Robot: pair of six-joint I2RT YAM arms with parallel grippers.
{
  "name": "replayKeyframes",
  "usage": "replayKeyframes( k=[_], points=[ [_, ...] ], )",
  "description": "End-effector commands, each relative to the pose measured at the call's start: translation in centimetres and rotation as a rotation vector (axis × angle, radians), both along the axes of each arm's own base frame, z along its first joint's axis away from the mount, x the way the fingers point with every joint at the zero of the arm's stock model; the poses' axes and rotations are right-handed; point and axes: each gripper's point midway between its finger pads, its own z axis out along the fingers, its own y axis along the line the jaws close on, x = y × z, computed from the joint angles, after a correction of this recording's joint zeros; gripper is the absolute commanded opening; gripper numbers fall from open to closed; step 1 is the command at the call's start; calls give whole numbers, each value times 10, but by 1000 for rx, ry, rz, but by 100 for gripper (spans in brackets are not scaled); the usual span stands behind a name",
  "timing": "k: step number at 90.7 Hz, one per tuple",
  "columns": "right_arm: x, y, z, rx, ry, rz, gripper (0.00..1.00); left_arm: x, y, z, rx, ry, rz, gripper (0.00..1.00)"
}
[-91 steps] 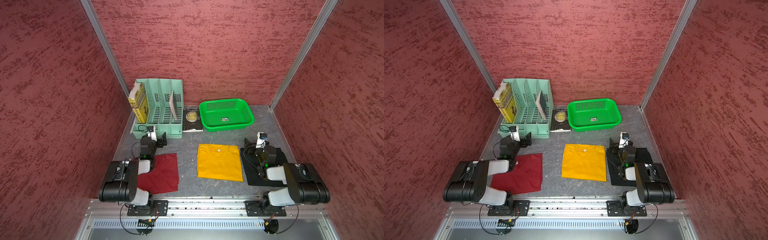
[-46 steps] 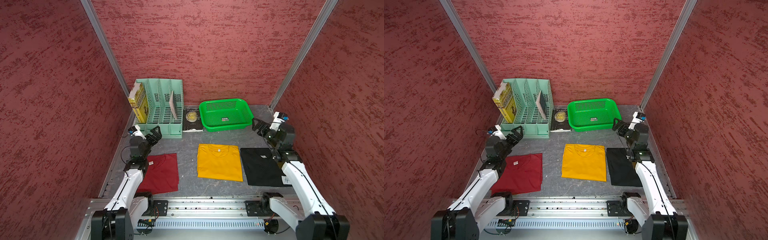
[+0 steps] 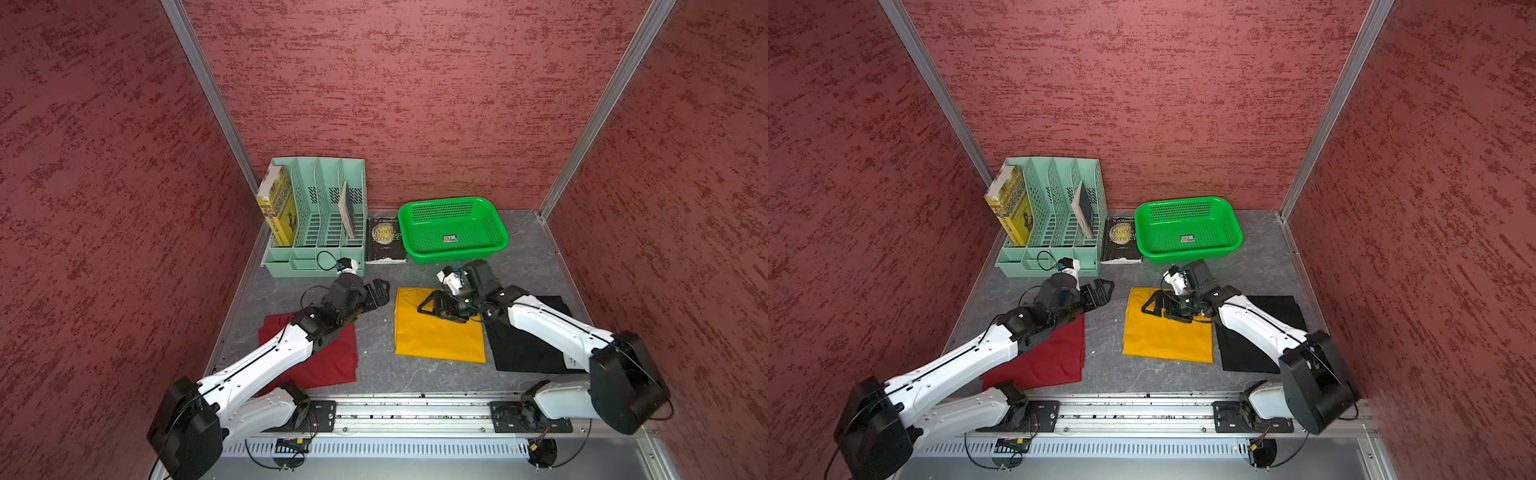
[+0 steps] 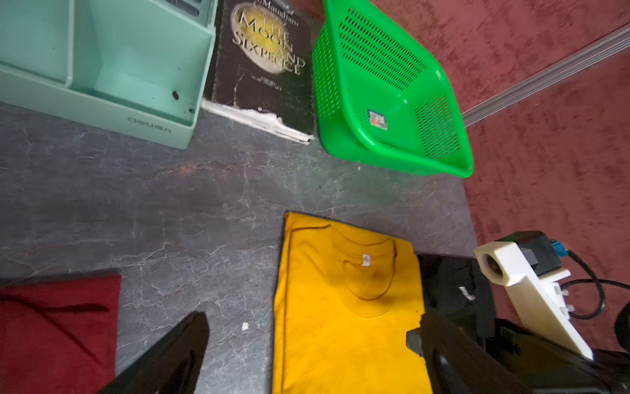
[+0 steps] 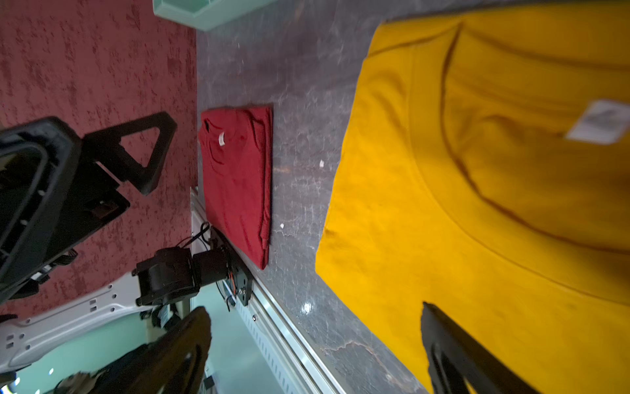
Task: Put the folded t-shirts into the basket
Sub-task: Pick up the T-shirt from the center of the board.
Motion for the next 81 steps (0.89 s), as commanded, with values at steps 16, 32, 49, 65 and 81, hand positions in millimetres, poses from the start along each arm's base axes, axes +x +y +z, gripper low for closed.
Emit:
replayKeyframes(
  k=[16,32,49,65,81],
  points=[
    [-17,65,-64,166,202,54,88,0,15,-27,32,3,-50,100],
    [-54,56,-90,192,302,64,86,-2,35,-29,-46,8,-3,100],
    [-111,41,-118,86,395,146,85,-20,26,-19,-163,43,-59,100],
    [-129,43,-98,106,378,203,82,-35,23,-34,-97,103,-125,100],
    [-110,12,-67,-160,187,156,86,-52,-1,-62,62,165,-291,100]
  ],
)
